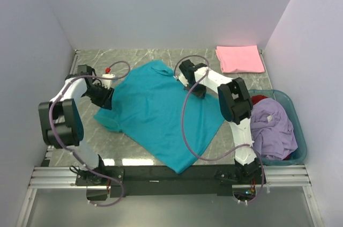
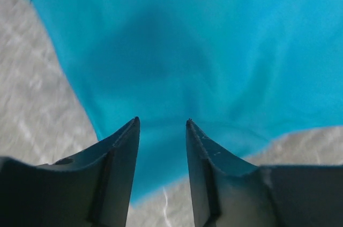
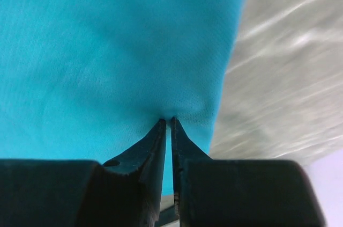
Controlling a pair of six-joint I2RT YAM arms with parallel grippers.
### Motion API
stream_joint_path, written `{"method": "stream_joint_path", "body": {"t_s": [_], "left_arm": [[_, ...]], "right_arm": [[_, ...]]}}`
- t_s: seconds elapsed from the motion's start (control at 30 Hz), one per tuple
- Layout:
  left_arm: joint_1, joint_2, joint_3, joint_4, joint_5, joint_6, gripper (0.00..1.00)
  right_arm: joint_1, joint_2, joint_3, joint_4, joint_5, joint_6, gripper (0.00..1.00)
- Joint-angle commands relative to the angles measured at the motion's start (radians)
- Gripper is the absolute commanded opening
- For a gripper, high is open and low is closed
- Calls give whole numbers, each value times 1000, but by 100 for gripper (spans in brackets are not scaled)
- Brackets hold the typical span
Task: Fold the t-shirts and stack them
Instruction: Flatten the tshirt out
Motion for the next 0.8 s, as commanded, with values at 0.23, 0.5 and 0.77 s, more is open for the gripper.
{"method": "stream_joint_path", "body": {"t_s": [0.23,0.5,0.77], "left_arm": [[-30,402,310,176,-116,-333,31],[50,165,373,16,163,-188,63],[31,-218,-27,-166,54,173,50]], "right_arm": [[-18,357,651,107,245,-51,17],[3,85,469,114,101,-10,48],[55,-228,178,-113,-263,116,46]]}}
